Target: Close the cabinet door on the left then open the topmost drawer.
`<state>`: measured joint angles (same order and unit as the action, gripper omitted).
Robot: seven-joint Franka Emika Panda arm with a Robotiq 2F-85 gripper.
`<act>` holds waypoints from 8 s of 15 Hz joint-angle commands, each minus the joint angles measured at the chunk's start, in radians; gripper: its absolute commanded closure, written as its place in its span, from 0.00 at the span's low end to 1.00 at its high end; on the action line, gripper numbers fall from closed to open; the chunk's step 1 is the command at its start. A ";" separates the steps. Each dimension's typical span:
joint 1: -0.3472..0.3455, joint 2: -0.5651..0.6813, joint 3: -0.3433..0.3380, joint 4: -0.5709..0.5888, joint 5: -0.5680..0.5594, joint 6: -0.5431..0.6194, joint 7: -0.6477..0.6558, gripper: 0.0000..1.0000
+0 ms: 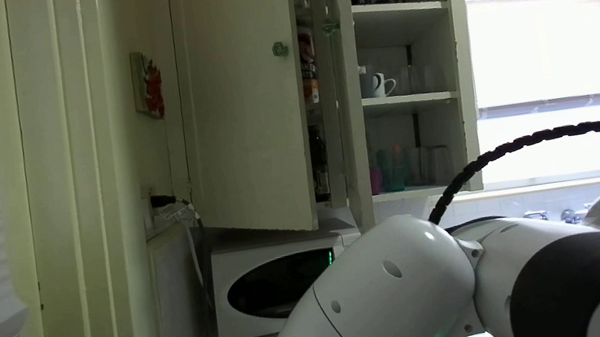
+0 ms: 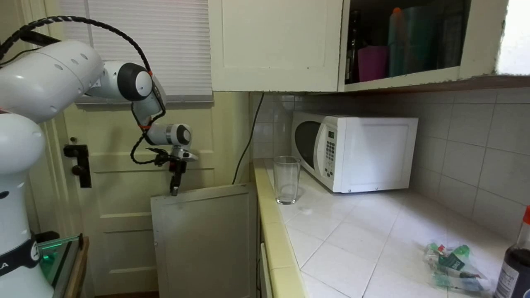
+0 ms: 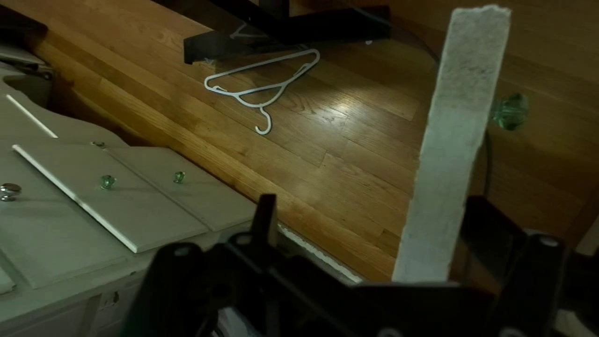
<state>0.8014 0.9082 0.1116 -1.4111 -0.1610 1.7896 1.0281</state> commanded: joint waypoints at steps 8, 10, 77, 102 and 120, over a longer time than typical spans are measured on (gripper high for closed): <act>-0.013 0.070 -0.127 0.007 -0.060 -0.353 0.131 0.00; -0.024 0.091 -0.147 0.017 -0.056 -0.398 0.204 0.00; -0.198 -0.145 -0.123 -0.703 0.162 0.975 0.642 0.00; 0.254 0.327 -0.815 -0.524 -0.067 0.938 0.906 0.00; -0.321 -0.060 -0.269 -0.959 0.101 1.104 0.116 0.00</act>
<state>0.6201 0.9273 -0.2592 -2.2914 -0.1362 2.9025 1.2412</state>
